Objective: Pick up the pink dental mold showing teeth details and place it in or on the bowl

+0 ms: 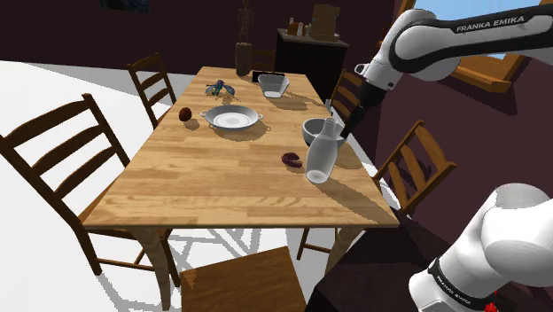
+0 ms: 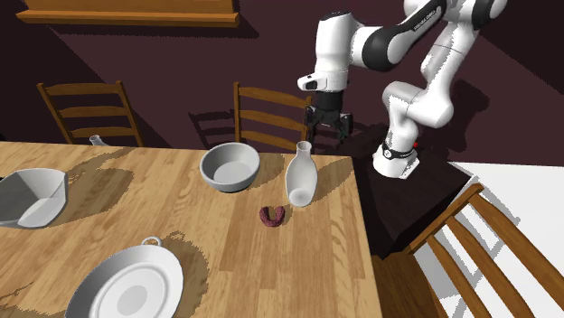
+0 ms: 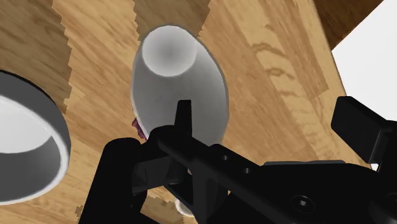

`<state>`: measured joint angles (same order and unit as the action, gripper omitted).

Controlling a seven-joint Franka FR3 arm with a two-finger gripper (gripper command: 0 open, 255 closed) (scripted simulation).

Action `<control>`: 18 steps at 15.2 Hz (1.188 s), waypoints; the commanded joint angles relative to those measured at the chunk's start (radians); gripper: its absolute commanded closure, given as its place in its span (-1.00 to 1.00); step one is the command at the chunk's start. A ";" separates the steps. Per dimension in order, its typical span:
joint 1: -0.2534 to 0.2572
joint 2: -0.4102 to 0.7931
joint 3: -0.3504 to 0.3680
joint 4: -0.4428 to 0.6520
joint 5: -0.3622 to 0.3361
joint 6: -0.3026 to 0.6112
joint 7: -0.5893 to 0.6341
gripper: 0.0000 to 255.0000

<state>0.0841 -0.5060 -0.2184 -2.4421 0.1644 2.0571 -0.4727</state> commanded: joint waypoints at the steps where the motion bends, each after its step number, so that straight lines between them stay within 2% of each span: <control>1: 0.021 0.077 -0.038 0.014 0.033 0.056 -0.077 -1.00; 5: 0.065 0.237 -0.106 0.060 0.131 0.140 -0.238 -1.00; 9: 0.101 0.412 -0.156 0.139 0.268 0.184 -0.417 -1.00; 15: 0.104 0.688 -0.171 0.311 0.492 0.174 -0.672 -1.00; 18: 0.106 0.795 -0.177 0.392 0.569 0.152 -0.753 -1.00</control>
<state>0.1978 0.2021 -0.3886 -2.0787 0.9989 2.2582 -1.1930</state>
